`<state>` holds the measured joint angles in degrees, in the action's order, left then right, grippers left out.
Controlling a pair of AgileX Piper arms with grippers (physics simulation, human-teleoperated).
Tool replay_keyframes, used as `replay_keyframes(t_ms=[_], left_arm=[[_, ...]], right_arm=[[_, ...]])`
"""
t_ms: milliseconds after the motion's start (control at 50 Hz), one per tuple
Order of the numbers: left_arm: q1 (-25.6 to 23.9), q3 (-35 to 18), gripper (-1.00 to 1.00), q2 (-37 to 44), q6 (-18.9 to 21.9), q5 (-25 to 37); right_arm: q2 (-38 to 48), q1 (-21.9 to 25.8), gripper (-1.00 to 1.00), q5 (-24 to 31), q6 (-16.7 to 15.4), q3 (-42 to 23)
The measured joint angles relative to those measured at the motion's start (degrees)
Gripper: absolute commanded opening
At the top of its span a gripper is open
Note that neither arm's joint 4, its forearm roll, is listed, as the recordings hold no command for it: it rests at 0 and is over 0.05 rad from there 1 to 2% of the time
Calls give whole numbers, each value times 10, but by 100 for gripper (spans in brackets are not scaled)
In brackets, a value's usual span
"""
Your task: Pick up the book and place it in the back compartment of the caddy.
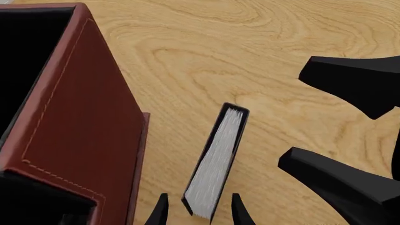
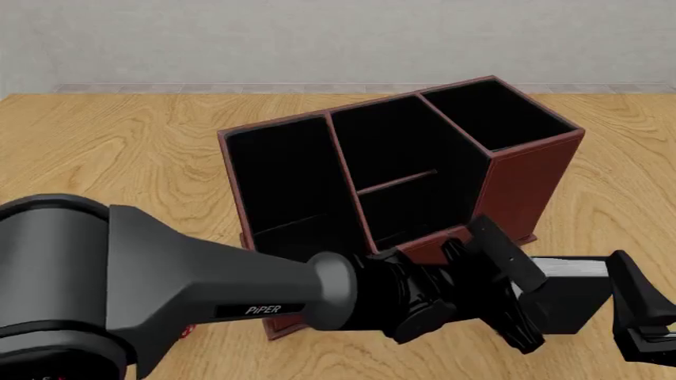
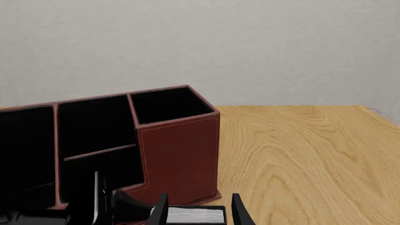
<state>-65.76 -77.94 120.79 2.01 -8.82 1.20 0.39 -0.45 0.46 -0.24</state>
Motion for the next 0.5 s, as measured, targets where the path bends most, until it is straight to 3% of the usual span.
replay_keyframes(t_ms=[160,180,500], left_arm=[[-5,-7,100,5,3,8],[-5,-8,-100,5,3,9],[-5,-9,-100,-2,3,20]], right_arm=[[0,0,100,1,0,0],[0,0,100,1,0,0],[-1,0,100,2,0,0]])
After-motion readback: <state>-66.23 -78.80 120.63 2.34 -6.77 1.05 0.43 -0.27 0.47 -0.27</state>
